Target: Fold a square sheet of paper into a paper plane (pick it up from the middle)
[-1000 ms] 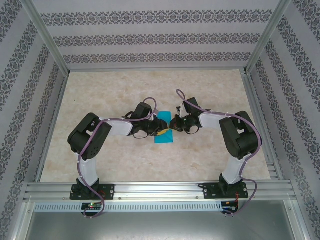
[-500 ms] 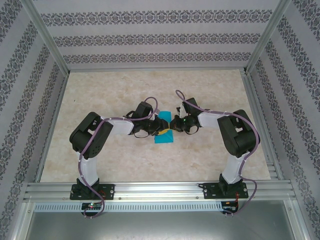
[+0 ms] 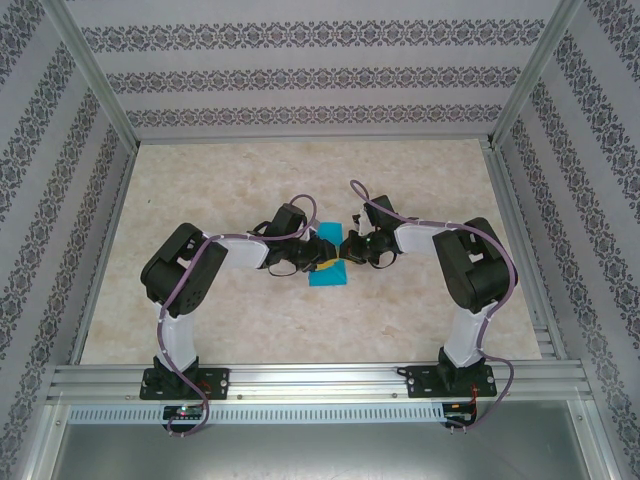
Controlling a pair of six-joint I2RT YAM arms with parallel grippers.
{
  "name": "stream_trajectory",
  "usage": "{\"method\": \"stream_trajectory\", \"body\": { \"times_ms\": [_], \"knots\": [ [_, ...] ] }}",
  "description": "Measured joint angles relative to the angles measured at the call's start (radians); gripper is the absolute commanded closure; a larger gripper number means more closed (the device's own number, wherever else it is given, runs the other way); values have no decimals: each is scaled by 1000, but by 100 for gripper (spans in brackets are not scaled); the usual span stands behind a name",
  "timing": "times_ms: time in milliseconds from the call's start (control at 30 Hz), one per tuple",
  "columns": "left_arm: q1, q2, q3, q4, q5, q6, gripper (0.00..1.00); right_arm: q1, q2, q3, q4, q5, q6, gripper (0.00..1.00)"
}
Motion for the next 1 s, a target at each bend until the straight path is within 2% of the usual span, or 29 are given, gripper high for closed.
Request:
{"method": "stream_trajectory", "body": {
  "times_ms": [500, 733, 1000],
  "knots": [
    [0, 19, 11, -53, -23, 26, 72, 0, 0, 0, 0, 0, 0, 93],
    [0, 19, 15, -65, -23, 35, 73, 0, -1, 0, -3, 0, 1, 86],
    [0, 29, 25, -83, -24, 42, 74, 2, -34, 0, -32, 21, 1, 84]
  ]
}}
